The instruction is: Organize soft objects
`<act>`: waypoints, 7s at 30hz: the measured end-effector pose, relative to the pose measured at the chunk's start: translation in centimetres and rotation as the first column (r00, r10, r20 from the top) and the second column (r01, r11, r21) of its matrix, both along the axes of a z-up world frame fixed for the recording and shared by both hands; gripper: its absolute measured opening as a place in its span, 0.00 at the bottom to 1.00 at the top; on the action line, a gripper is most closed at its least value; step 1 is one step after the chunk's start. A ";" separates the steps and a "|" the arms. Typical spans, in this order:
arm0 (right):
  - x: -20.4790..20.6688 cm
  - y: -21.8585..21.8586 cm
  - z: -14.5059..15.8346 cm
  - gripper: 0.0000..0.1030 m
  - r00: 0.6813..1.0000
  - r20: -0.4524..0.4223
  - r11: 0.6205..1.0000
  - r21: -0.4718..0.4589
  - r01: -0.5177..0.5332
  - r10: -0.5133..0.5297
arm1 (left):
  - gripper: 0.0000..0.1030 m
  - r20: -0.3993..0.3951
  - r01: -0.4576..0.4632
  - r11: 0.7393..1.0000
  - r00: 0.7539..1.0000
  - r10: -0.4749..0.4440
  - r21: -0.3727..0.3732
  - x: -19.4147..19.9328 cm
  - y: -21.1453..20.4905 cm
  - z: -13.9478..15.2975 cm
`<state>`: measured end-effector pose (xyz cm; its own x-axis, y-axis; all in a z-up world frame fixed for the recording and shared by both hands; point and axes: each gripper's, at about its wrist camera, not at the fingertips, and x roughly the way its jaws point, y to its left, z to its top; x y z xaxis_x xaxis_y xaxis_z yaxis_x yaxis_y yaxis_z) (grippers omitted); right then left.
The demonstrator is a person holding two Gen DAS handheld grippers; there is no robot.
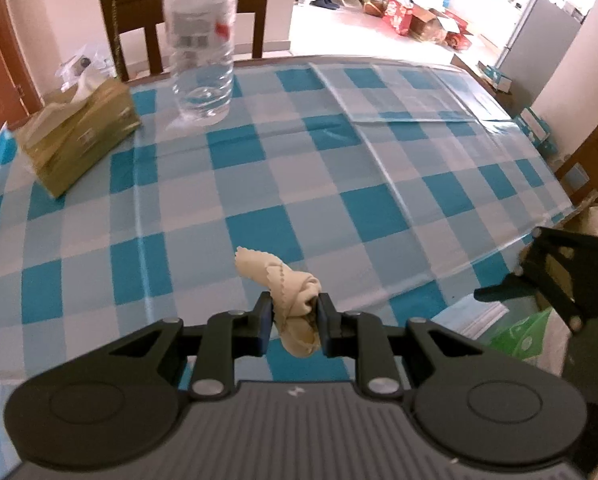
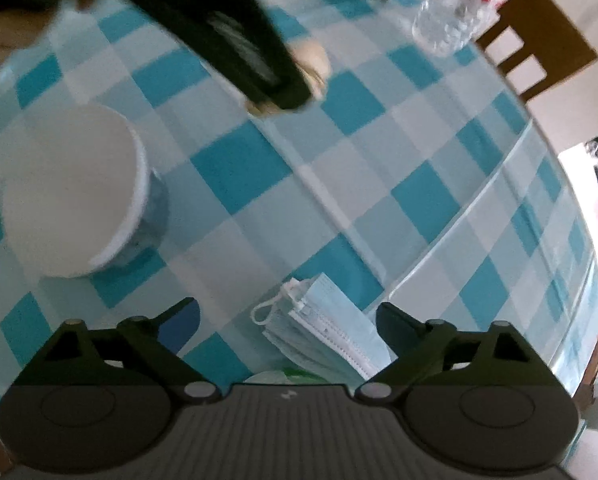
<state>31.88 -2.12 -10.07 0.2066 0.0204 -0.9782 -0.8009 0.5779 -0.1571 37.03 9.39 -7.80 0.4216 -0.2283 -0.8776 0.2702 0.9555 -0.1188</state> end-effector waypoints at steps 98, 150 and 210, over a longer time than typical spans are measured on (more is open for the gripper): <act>-17.0 -27.0 12.8 0.05 0.819 0.098 0.798 0.316 0.512 -0.565 | 0.21 0.103 0.561 0.826 0.820 -0.563 0.048 -17.4 -21.7 10.0; -25.4 -28.2 11.5 1.00 0.113 0.186 0.180 0.399 0.899 -0.976 | 0.97 0.194 0.323 0.936 0.918 -0.346 0.143 -23.5 -23.8 10.6; -28.3 -25.5 13.7 1.00 0.088 0.204 0.170 0.434 0.885 -0.975 | 0.97 0.203 0.325 0.938 0.917 -0.344 0.121 -25.8 -21.4 12.3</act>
<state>3.62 -27.59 3.60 0.4840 -0.3372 -0.8075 0.5130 0.8569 -0.0503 11.24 -12.03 4.52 0.5161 -0.3197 -0.7947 0.5857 0.8087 0.0550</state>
